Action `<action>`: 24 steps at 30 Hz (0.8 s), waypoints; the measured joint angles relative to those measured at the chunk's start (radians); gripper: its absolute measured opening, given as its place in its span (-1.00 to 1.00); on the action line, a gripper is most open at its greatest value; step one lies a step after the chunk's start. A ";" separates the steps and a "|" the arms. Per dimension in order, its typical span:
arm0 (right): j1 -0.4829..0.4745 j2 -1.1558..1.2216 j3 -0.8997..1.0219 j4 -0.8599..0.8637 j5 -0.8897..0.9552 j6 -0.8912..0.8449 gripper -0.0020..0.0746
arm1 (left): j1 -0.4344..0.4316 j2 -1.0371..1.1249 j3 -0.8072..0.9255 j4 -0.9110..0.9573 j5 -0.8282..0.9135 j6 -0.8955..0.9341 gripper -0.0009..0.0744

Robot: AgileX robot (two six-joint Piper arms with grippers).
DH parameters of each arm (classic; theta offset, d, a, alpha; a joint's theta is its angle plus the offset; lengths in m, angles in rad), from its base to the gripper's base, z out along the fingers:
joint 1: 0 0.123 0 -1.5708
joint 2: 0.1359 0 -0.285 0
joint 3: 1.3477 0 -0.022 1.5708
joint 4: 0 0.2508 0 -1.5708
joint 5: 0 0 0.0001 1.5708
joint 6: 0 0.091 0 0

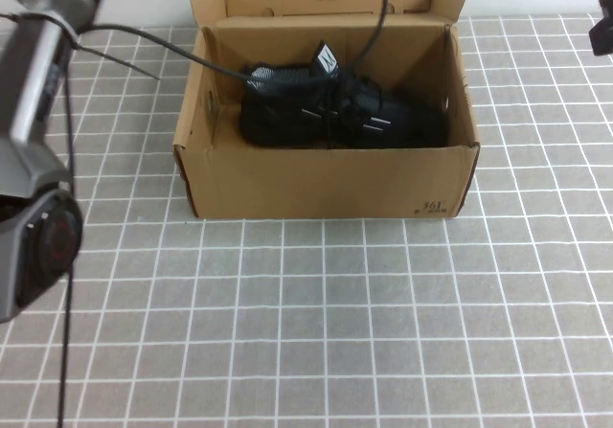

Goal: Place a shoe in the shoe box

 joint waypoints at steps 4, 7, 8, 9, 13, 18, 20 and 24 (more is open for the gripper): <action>0.000 -0.049 0.000 0.002 0.039 -0.004 -0.99 | 0.024 -0.066 0.000 0.019 0.077 -0.040 -0.90; 0.000 -0.102 0.000 0.008 0.067 -0.011 -0.99 | 0.029 -0.140 0.000 0.147 0.087 -0.135 -0.96; 0.000 -0.126 0.000 0.011 0.073 -0.013 -0.99 | 0.029 -0.172 0.000 0.200 0.087 -0.175 -0.96; 0.000 -0.153 0.000 0.012 0.077 -0.013 -0.99 | 0.029 -0.204 0.000 0.269 0.085 -0.226 -0.96; 0.000 -0.275 0.000 0.018 0.089 -0.017 -0.99 | 0.027 -0.325 -0.002 0.523 0.080 -0.413 -0.97; 0.000 -0.428 0.020 0.003 0.123 -0.014 -0.99 | 0.027 -0.457 0.037 0.649 0.083 -0.503 -0.98; 0.000 -0.489 0.057 -0.019 0.123 0.001 -0.99 | 0.027 -0.509 0.089 0.656 0.098 -0.512 -0.98; 0.000 -0.624 0.181 -0.049 0.073 0.024 -0.99 | 0.025 -0.612 0.225 0.666 0.114 -0.516 -0.98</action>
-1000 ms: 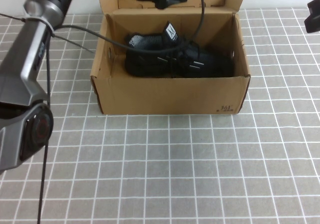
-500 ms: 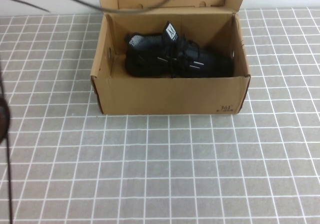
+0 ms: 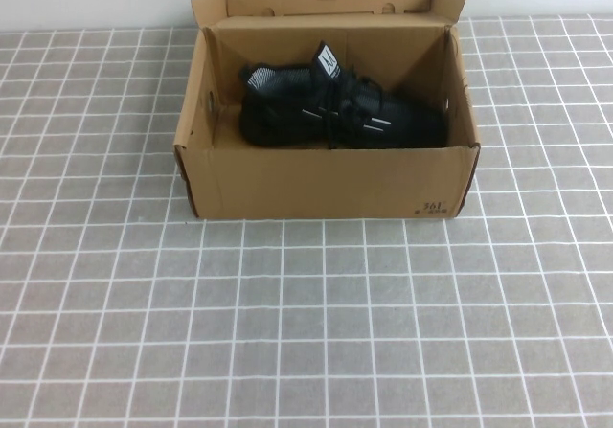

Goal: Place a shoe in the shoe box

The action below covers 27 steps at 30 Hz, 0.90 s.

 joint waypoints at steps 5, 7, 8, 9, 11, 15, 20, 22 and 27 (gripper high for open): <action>0.000 -0.181 0.194 0.007 -0.117 -0.005 -0.99 | 0.000 -0.179 0.227 0.002 -0.001 0.006 -0.98; 0.000 -0.264 0.281 0.005 -0.168 -0.011 -0.99 | 0.000 -0.276 0.322 0.002 -0.028 0.010 -0.98; 0.000 -0.298 0.316 0.005 -0.190 -0.011 -0.99 | 0.000 -0.329 0.381 0.002 -0.051 0.012 -0.98; 0.000 -0.343 0.359 0.005 -0.213 -0.014 -0.99 | 0.000 -0.375 0.432 0.002 -0.081 0.017 -0.98; 0.000 -0.423 0.442 0.007 -0.251 -0.014 -0.99 | 0.000 -0.495 0.573 0.002 -0.153 0.024 -0.98; 0.000 -0.581 0.577 0.050 -0.337 -0.017 -0.99 | 0.000 -0.753 0.895 -0.002 -0.328 0.025 -0.98; 0.000 -0.671 0.684 0.092 -0.402 -0.017 -0.99 | 0.000 -1.108 1.345 -0.024 -0.599 0.027 -0.98; 0.000 -0.677 0.705 0.112 -0.407 -0.018 -0.99 | 0.000 -1.241 1.503 -0.028 -0.685 0.027 -0.98; 0.000 -0.677 0.714 0.130 -0.453 -0.018 -0.99 | 0.000 -1.514 1.867 -0.028 -0.834 0.027 -0.98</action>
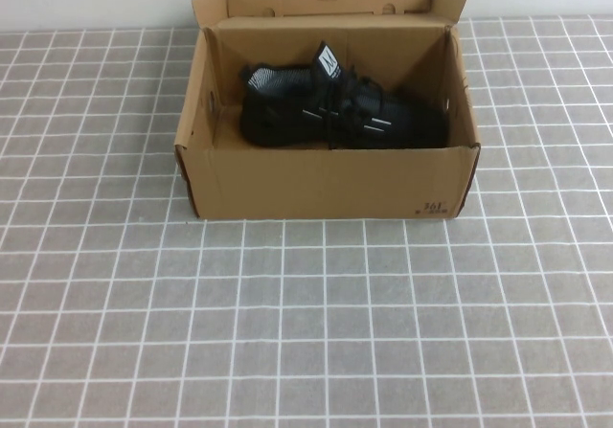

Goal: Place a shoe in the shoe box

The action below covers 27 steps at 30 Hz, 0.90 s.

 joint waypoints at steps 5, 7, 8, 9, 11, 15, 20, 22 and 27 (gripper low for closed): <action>0.013 0.000 0.000 0.007 -0.025 0.000 -0.99 | 0.000 -0.144 0.249 0.003 -0.081 0.000 -0.98; 0.023 0.000 0.000 0.009 -0.025 0.000 -0.99 | 0.000 -0.169 0.341 0.005 -0.116 0.000 -0.98; 0.028 0.000 0.002 0.010 -0.025 0.000 -0.99 | 0.000 -0.174 0.383 0.007 -0.131 0.000 -0.98; 0.032 0.000 0.002 0.010 -0.025 0.000 -0.99 | 0.000 -0.177 0.416 0.012 -0.140 0.000 -0.98; 0.032 0.000 0.004 0.013 -0.025 0.000 -0.99 | 0.000 -0.177 0.490 0.018 -0.158 0.000 -0.98; 0.041 0.000 0.020 0.029 -0.025 -0.002 -0.99 | 0.000 -0.177 0.598 0.025 -0.172 0.000 -0.98; 0.042 0.002 0.024 0.034 -0.029 -0.002 -0.99 | 0.000 -0.177 0.683 0.026 -0.166 0.000 -0.98; 0.042 0.002 0.027 0.036 -0.034 -0.003 -0.99 | 0.000 -0.177 0.688 0.029 -0.132 0.000 -0.98; 0.053 0.002 0.042 0.036 -0.036 -0.003 -0.99 | 0.000 -0.177 0.689 0.029 -0.109 0.000 -0.98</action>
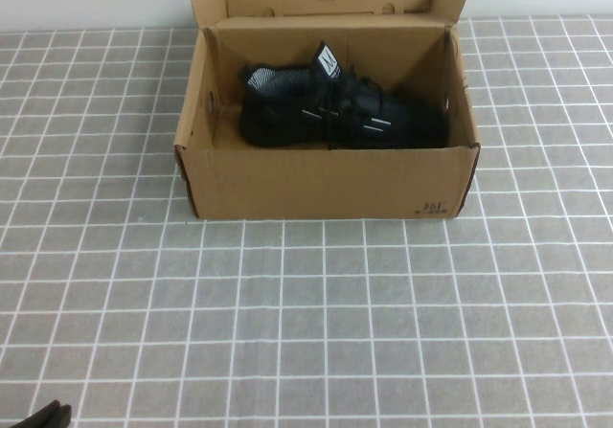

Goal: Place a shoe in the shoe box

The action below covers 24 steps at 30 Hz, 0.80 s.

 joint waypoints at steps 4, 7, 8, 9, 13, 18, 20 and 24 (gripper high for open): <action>0.007 0.000 0.002 0.002 0.000 0.000 -0.99 | 0.000 0.000 0.000 0.000 0.002 0.001 -0.98; 0.007 0.000 0.002 0.002 0.012 0.000 -0.99 | 0.000 0.000 0.000 0.000 0.002 0.001 -0.98; 0.007 0.000 0.002 0.002 0.016 0.000 -0.99 | 0.000 0.000 0.000 0.000 0.002 0.001 -0.98; 0.007 0.000 0.002 0.002 0.019 0.000 -0.99 | 0.000 0.000 0.000 0.000 0.002 0.001 -0.98; 0.007 0.000 0.002 0.002 0.066 0.000 -0.99 | 0.000 0.000 0.000 0.000 0.004 0.001 -0.98; 0.007 0.000 0.002 0.002 0.212 0.000 -0.99 | 0.000 0.000 0.000 0.000 0.004 0.001 -0.98; 0.007 0.000 0.002 0.000 0.263 0.000 -0.99 | 0.000 0.000 0.000 0.000 0.004 0.001 -0.98; 0.007 0.000 0.002 -0.002 0.330 0.000 -0.99 | 0.000 0.000 0.000 0.000 0.004 0.001 -0.98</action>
